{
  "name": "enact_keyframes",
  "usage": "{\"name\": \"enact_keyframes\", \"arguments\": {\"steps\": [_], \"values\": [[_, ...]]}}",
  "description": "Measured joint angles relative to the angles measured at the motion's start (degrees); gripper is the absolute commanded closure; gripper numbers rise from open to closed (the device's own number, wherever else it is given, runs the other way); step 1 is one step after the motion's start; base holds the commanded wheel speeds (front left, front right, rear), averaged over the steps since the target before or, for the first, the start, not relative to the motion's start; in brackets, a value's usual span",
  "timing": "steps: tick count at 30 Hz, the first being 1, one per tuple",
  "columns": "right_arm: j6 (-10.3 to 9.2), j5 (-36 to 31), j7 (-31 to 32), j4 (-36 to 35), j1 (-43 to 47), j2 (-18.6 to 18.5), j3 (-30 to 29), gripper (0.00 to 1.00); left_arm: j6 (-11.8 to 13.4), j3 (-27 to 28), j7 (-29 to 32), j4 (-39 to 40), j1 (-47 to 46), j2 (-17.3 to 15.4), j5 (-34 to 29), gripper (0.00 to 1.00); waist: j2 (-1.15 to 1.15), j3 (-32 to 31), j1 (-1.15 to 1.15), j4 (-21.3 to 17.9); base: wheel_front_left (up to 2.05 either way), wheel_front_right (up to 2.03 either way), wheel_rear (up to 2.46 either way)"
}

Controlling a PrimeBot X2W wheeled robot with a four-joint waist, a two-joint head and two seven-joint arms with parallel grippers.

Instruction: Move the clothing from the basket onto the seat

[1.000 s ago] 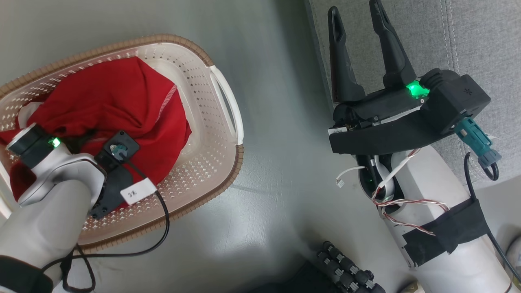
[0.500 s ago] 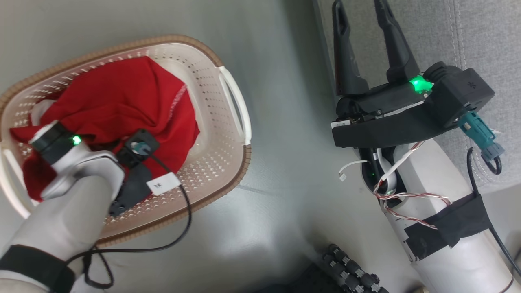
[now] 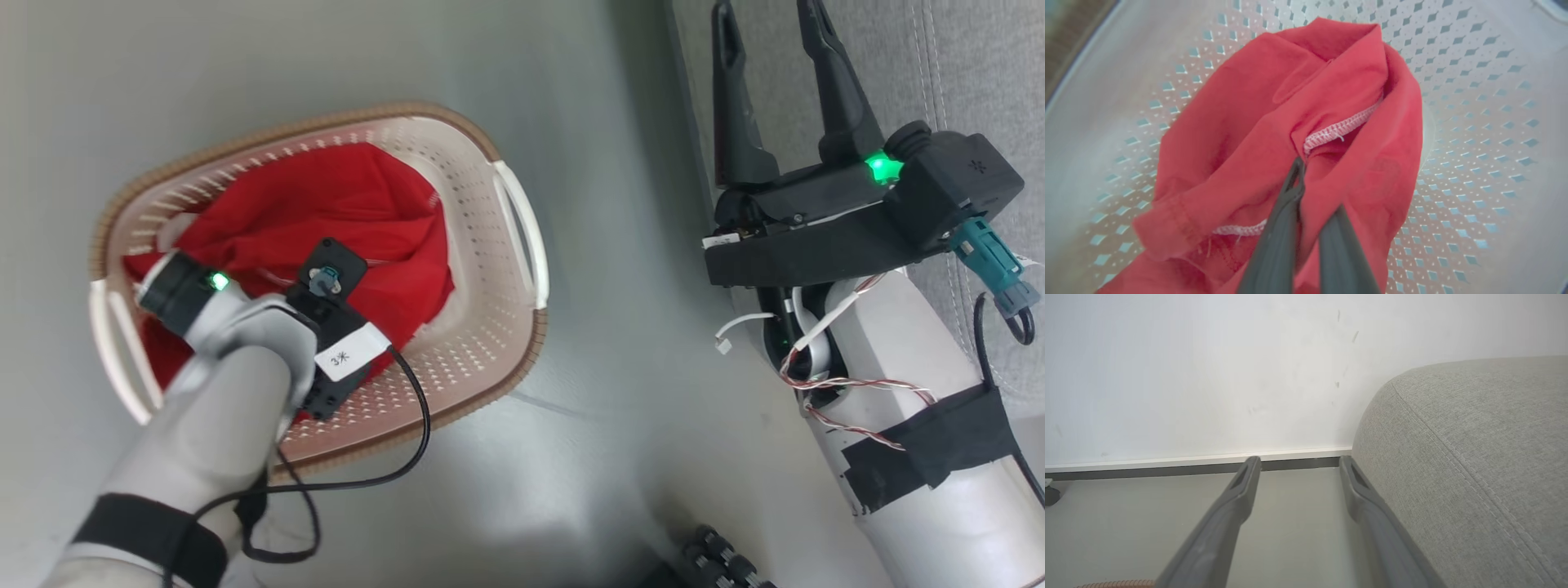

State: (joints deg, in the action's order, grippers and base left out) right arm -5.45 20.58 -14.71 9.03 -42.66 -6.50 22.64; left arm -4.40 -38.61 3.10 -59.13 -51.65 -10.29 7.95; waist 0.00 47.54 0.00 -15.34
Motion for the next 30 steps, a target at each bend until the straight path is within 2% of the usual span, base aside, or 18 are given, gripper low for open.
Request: {"name": "enact_keyframes", "arguments": {"steps": [12,22,30], "values": [[0.73,-1.14,0.0,1.88,2.66,-3.23,-1.02,0.0,0.96,7.98,-9.36,-0.25,3.8,5.58,9.81,1.0,0.0,-6.54,0.0,4.85,0.0,0.0,0.0],[1.37,-1.36,0.0,2.97,4.85,-4.83,-1.22,0.0,0.77,11.4,-14.83,-0.14,6.55,7.0,14.22,1.0,0.0,-12.2,-0.01,8.9,0.0,0.0,0.0],[2.01,-1.34,0.0,4.46,6.86,-5.52,-1.14,0.0,0.29,14.28,-16.55,2.14,8.67,7.37,17.83,1.0,0.0,-17.32,-0.01,11.88,0.0,0.0,0.0]]}}
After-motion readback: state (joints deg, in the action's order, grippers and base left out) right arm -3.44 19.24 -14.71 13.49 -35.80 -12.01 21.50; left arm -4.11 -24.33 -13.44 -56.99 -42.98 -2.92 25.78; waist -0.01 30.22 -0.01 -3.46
